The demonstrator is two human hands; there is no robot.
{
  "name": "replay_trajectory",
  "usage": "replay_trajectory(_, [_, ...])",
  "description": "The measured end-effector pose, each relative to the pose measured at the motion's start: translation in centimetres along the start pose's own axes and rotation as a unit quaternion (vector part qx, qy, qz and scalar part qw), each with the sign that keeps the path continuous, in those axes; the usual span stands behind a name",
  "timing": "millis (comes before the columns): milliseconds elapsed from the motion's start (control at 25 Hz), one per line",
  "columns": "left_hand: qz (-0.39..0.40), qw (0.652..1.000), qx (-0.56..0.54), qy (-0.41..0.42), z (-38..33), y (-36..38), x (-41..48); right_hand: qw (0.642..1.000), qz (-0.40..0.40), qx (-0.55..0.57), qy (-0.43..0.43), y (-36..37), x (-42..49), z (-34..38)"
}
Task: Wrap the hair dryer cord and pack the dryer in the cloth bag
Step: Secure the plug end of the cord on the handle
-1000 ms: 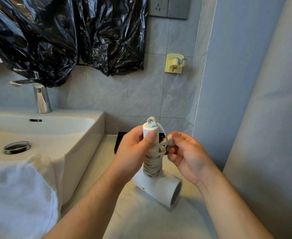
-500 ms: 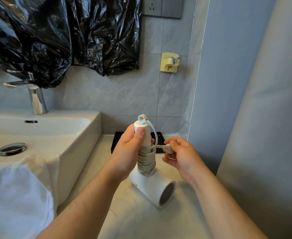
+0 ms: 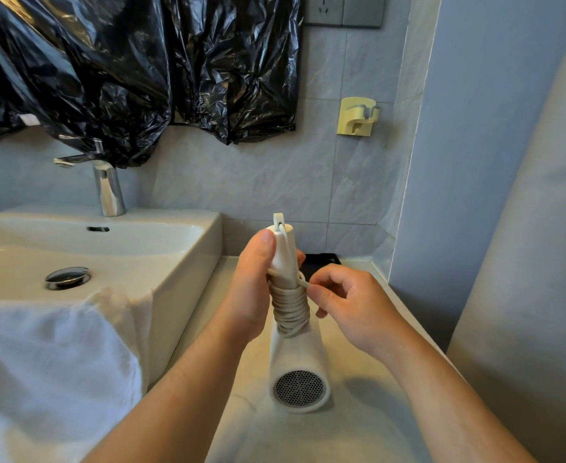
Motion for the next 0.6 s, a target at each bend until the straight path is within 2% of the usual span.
replay_trajectory(80, [-0.028, 0.995, 0.096, 0.029, -1.2, 0.1, 0.0, 1.000, 0.004, 0.027, -0.001, 0.1, -0.1, 0.0])
replay_trajectory(160, [-0.061, 0.988, 0.138, 0.033, -1.8, -0.2, 0.1, 0.999, 0.007, 0.031, -0.002, 0.1, -0.1, -0.1])
replay_trajectory(280, [-0.023, 0.997, 0.071, 0.007, -1.4, -0.3, 0.3, 0.999, 0.035, 0.011, 0.007, 0.5, -0.1, -0.2])
replay_trajectory(440, [0.039, 0.998, -0.034, -0.036, -0.2, 0.0, 0.3, 0.993, 0.101, 0.055, 0.021, 2.0, -0.4, 0.4])
replay_trajectory(600, [0.047, 0.998, -0.017, -0.042, 0.2, 1.2, 0.3, 0.995, 0.095, 0.013, -0.002, 1.8, -0.5, 1.3])
Point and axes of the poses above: each hand's wrist, its own x-axis towards the middle knuckle, its own y-axis out of the palm, z = x × y, the point moved 10 cm from there along x, towards the middle knuckle, and after that the axes turned 9 degrees about z, right-handed, at the moved point
